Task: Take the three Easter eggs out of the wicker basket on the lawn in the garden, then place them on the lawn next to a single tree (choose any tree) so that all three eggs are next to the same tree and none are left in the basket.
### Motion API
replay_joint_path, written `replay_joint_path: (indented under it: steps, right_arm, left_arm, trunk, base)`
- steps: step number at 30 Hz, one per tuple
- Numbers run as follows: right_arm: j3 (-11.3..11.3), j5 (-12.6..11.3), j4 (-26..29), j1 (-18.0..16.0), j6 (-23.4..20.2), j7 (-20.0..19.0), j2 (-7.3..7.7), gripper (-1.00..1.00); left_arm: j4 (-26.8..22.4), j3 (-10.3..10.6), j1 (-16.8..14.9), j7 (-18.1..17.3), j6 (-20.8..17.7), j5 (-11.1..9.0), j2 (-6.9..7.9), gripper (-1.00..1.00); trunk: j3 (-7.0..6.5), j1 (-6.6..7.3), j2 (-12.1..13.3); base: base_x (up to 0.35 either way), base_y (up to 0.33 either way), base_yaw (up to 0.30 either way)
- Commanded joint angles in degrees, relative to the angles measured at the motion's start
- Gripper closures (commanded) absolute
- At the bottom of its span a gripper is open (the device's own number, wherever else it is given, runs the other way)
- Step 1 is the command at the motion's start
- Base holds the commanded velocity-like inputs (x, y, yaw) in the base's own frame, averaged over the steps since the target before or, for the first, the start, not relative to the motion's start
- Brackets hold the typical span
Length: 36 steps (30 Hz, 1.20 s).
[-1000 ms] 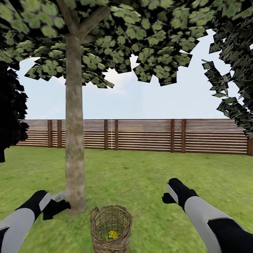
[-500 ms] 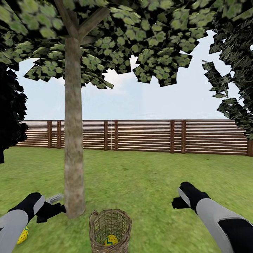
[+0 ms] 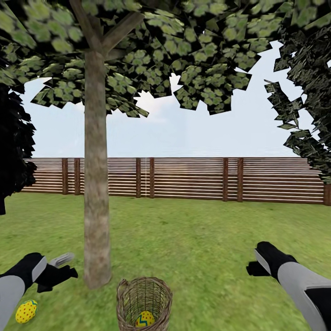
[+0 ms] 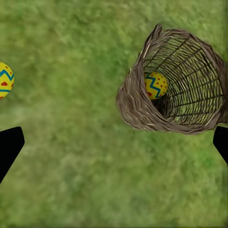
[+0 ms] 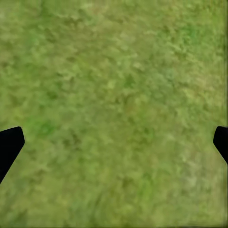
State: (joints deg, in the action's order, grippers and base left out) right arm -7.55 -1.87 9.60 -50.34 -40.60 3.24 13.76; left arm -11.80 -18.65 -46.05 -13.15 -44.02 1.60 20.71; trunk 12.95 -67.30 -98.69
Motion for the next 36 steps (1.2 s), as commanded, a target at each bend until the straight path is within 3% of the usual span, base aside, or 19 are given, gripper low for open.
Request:
replay_joint_path:
  steps: [1,5,12,22,29,36]
  right_arm:
    - [-0.4,-0.2,-0.2,0.0,-0.2,0.1,0.20,-1.00]
    - [-0.3,-0.2,-1.3,0.0,-0.1,0.2,0.94,-1.00]
    - [-0.2,-0.5,-1.5,0.0,0.0,0.1,4.36,-1.00]
    - [-0.3,-0.6,-1.5,0.0,0.0,0.0,4.20,-1.00]
    - [-0.4,-0.5,-1.5,0.0,-0.1,0.0,4.09,-1.00]
    - [-0.4,-0.3,-1.6,0.0,-0.1,0.2,3.25,-1.00]
  left_arm:
    - [-0.1,-0.2,0.0,-0.3,-0.3,0.2,-0.14,-1.00]
    - [-0.1,-0.2,0.0,-0.3,-0.2,0.2,-0.37,-1.00]
    - [-0.1,-0.2,0.0,-0.3,-0.2,0.2,-0.91,-1.00]
    - [2.0,-0.3,0.0,-0.3,-0.2,0.1,-2.09,-1.00]
    - [2.1,-0.2,0.0,0.0,-0.2,0.2,-4.57,-1.00]
    - [2.1,-0.2,0.0,0.0,-0.2,0.2,-4.87,-1.00]
  trunk:
    - [-0.10,0.23,0.4]
    - [-0.82,1.11,2.0]
    - [-2.07,2.64,4.8]
    - [-3.87,4.84,8.8]
    - [-5.13,6.38,11.6]
    - [-6.39,7.92,14.4]
  base:
    - [0.000,0.000,0.000]
    - [0.000,0.000,0.000]
    - [0.000,0.000,0.000]
    - [-0.061,-0.120,0.000]
    - [-0.149,-0.278,0.000]
    - [-0.150,-0.289,0.044]
